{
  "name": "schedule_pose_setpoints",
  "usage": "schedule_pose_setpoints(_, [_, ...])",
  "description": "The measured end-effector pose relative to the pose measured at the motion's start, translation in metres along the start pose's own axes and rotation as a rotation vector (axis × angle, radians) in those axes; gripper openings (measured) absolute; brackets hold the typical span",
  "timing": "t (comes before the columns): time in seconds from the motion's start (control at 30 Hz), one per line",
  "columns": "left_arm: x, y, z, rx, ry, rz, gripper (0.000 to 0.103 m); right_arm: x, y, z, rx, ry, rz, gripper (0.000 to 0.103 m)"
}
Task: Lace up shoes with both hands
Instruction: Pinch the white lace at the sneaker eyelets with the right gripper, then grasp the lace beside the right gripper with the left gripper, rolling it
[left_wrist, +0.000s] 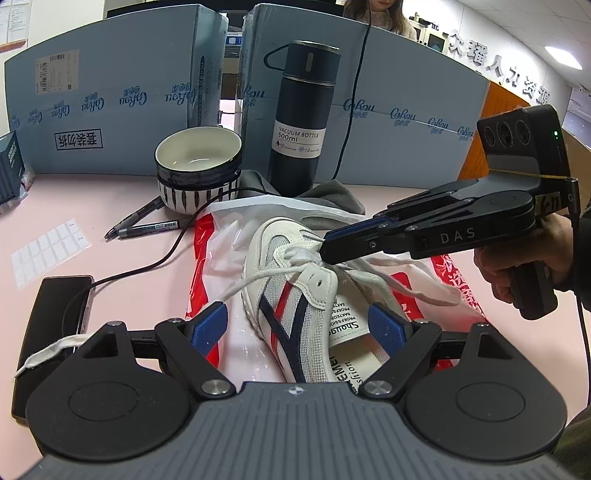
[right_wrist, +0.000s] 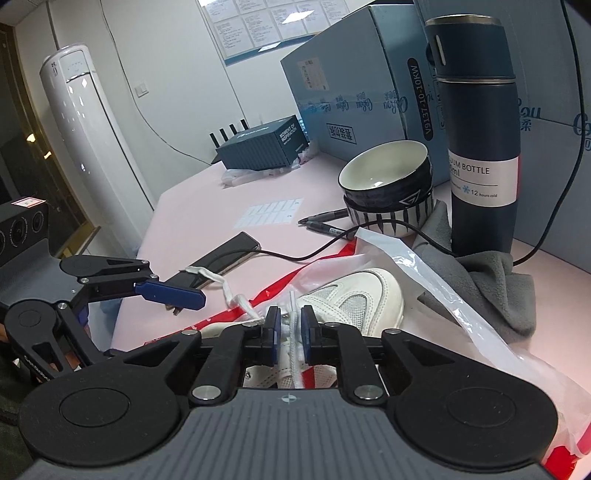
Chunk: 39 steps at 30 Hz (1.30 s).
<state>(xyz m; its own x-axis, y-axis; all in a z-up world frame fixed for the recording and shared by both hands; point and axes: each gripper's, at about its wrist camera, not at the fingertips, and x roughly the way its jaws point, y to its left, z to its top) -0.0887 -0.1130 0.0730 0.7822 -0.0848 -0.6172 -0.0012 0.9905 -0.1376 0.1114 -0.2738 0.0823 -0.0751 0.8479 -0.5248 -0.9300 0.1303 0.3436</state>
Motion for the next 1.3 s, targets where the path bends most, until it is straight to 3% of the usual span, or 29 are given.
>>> schedule_pose_setpoints(0.03, [0.0,0.0,0.0,0.0,-0.001,0.0,0.082,0.0,0.001,0.0,0.0,0.0,0.003,0.007])
schedule_pose_setpoints(0.3, [-0.002,-0.006,0.0,0.046,-0.037,0.024,0.078,-0.011,0.009,0.0,0.008,-0.03,0.043,0.007])
schedule_pose_setpoints(0.37, [-0.001,-0.009,0.0,0.079,-0.046,0.026,0.062,-0.014,0.013,-0.003,-0.006,-0.023,0.04,0.007])
schedule_pose_setpoints(0.5, [0.0,-0.014,0.0,0.118,-0.054,0.012,0.044,-0.02,0.019,-0.008,-0.019,-0.021,0.032,0.007])
schedule_pose_setpoints(0.57, [0.002,-0.014,0.0,0.119,-0.05,0.007,0.03,-0.022,0.02,-0.011,-0.009,-0.03,0.028,0.007])
schedule_pose_setpoints(0.67, [0.003,-0.011,0.001,0.097,-0.049,-0.003,0.02,-0.021,0.02,-0.014,0.0,-0.029,0.015,0.007])
schedule_pose_setpoints(0.97, [0.004,0.025,-0.004,-0.228,-0.043,-0.128,0.019,-0.011,0.02,-0.018,0.027,-0.026,0.007,0.007])
schedule_pose_setpoints(1.17, [0.012,0.062,-0.021,-0.562,-0.038,-0.247,0.023,-0.007,0.019,-0.022,0.062,-0.038,0.002,0.007])
schedule_pose_setpoints(1.3, [0.015,0.077,-0.032,-0.713,-0.039,-0.295,0.024,-0.006,0.02,-0.023,0.078,-0.049,0.012,0.007])
